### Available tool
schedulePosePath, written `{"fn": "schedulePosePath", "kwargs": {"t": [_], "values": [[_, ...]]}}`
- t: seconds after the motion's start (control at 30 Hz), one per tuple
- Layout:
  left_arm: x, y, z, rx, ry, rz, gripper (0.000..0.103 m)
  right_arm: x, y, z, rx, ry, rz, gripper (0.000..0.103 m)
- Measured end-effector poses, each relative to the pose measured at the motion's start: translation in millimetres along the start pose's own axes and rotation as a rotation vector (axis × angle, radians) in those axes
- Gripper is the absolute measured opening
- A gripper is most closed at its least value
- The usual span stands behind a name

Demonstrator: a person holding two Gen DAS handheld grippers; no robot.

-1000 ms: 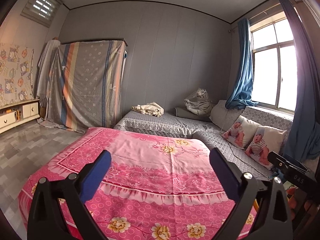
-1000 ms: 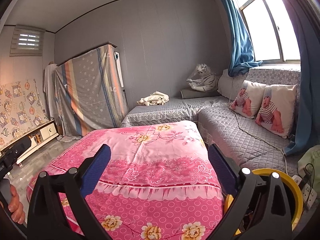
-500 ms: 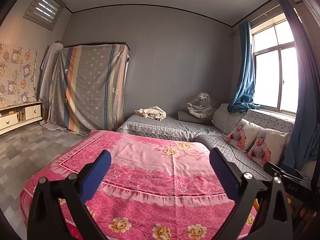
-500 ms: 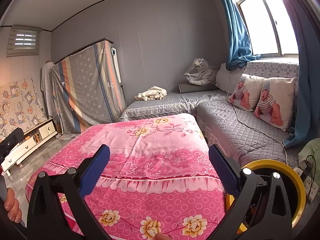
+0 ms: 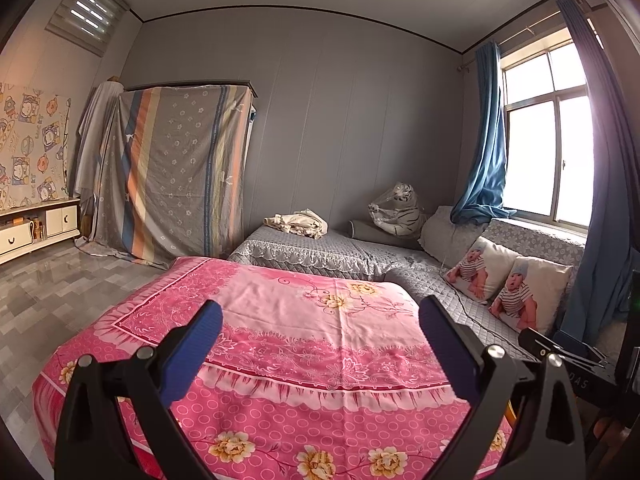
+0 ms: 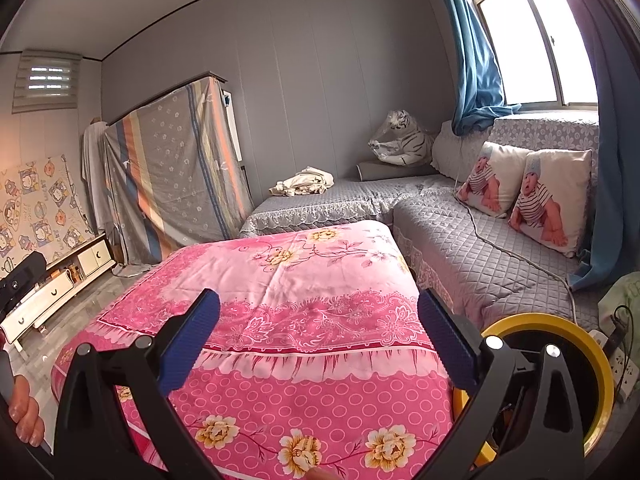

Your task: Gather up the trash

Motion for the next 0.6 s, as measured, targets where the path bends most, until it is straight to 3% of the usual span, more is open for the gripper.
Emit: {"fn": "schedulePosePath", "kwargs": {"t": [0.6], "values": [[0.1, -1.3, -0.4, 0.011, -0.001, 0.003, 0.095, 3.1, -1.9, 1.4, -0.002, 0.007, 0.010, 0.095]]}}
Point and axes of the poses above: each gripper's, at about its wrist camera, not at the fingertips, and z roughly the way its jaws point, y to its left, x to its underside, the point moved 4 cm from there along z, roughly the way its jaws point, and after that the axes turned 2 degrees about -x, right-handed, at the moved point
